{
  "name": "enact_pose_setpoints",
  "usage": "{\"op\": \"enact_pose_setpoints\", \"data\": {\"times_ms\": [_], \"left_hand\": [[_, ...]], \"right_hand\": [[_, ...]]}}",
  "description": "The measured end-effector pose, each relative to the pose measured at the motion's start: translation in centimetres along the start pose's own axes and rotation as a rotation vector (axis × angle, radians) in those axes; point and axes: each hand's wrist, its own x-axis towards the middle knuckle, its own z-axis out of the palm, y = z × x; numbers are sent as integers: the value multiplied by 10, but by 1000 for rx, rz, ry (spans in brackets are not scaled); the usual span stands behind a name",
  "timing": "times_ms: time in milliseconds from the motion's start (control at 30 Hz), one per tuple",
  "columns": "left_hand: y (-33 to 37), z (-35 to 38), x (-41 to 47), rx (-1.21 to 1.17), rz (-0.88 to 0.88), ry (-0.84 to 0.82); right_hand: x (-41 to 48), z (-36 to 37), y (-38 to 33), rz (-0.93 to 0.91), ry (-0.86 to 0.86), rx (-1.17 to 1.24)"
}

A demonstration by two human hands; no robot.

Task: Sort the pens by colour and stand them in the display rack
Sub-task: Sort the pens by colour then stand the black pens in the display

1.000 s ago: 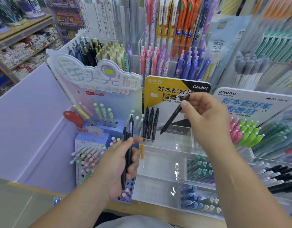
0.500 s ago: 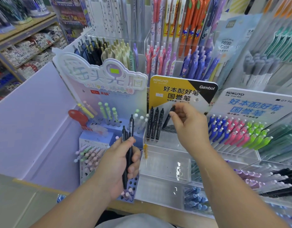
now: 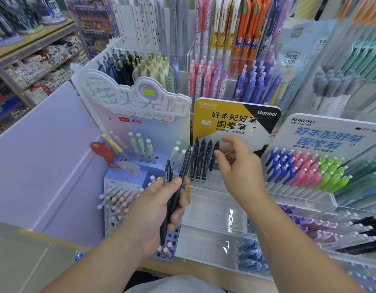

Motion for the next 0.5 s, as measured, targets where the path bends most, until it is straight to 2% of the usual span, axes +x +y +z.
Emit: {"op": "enact_pose_setpoints", "data": {"times_ms": [100,233,433,500], "left_hand": [[1,0,0,6,5,-44],[0,4,-2,27,-12,-132],[2,4,-2,65,-66,-251],[1,3,0,46,-80,-257]], "right_hand": [[-14,-7,-15,109,-18,236],[-29,-12,-34,298,-262,770],[-33,-14,-29,355,-317,973],[-27,-21,-26,349,-273,994]]}}
